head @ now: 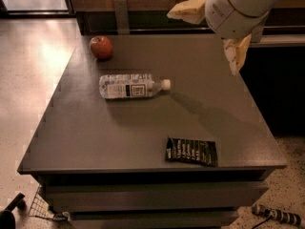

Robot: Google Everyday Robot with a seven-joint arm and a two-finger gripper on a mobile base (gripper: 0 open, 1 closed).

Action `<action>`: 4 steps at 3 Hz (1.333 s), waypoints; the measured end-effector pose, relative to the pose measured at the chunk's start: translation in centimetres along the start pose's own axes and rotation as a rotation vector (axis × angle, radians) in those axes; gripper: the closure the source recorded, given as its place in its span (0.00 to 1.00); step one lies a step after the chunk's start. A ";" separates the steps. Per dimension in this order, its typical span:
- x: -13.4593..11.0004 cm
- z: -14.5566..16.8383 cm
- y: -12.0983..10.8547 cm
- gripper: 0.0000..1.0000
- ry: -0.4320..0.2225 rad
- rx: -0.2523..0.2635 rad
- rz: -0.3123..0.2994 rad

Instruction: Place blue plastic bottle upright

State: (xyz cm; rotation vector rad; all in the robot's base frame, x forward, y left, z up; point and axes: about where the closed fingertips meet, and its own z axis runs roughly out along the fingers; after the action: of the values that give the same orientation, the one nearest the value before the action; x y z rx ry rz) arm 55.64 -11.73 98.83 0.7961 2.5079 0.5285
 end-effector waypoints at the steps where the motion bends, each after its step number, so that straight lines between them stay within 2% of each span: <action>1: -0.5 0.9 0.4 0.00 -0.045 0.001 0.144; 2: -0.7 1.0 0.4 0.00 -0.055 0.001 0.219; 3: -0.5 1.5 1.4 0.00 -0.022 0.005 0.210; 4: -0.4 3.1 3.3 0.00 0.026 0.037 0.226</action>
Offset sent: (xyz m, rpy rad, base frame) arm 0.0104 0.0021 -0.0037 0.0580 -0.0017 -0.1469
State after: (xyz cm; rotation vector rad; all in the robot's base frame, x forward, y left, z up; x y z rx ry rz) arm 59.03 -8.82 98.03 1.1022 2.4722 0.5723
